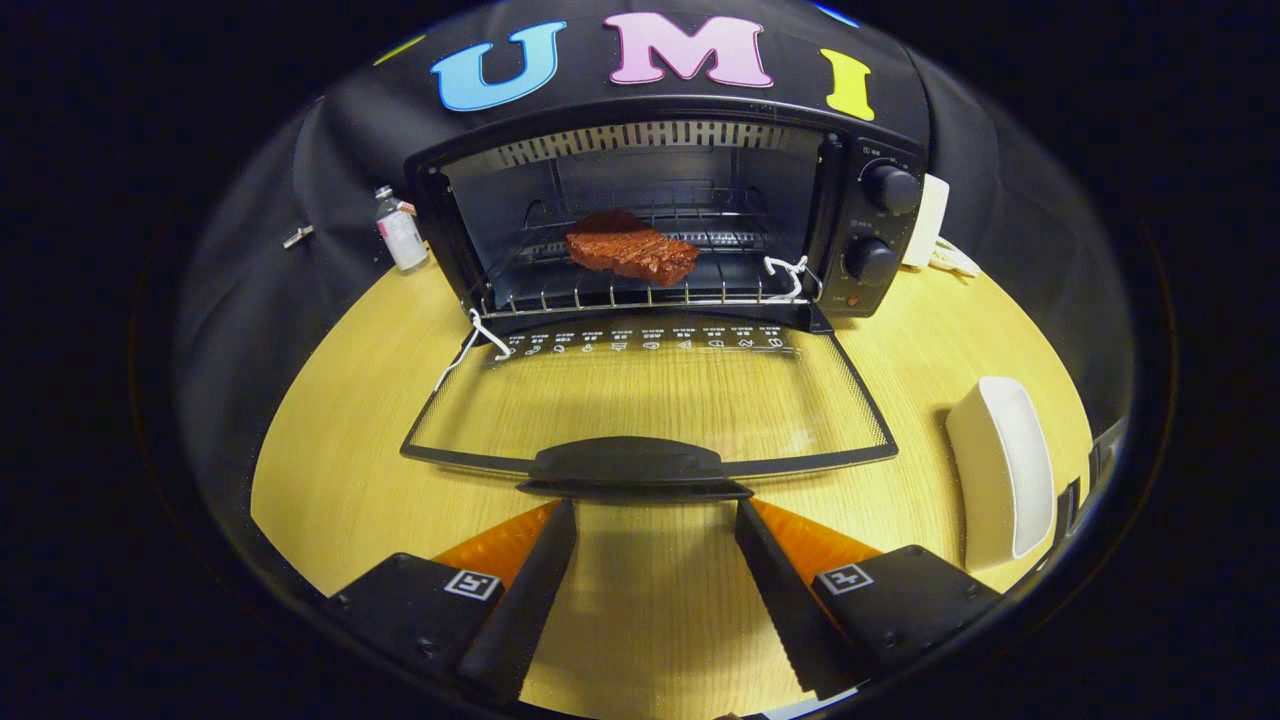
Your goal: Open the toaster oven, put the food inside, and close the toaster oven door.
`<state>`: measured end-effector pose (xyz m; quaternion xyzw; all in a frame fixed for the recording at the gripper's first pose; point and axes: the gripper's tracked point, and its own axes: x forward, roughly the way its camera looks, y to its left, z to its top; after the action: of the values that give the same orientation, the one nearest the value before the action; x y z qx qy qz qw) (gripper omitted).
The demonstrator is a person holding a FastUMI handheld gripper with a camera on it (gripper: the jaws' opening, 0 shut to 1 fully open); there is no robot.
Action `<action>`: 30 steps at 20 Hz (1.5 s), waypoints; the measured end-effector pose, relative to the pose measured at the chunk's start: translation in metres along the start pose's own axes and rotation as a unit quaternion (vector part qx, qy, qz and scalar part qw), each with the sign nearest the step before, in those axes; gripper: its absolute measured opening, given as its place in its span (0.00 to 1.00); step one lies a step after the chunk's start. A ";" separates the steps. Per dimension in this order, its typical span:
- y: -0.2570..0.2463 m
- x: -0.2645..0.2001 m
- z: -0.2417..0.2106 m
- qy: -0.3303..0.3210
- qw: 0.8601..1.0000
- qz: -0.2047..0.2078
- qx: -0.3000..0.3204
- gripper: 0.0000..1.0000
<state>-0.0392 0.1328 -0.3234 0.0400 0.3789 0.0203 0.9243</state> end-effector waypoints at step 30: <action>0.016 -0.110 0.188 -0.196 0.980 0.015 -0.015 0.98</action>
<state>0.0144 0.1305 -0.1114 0.0350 0.1892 0.0320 0.9808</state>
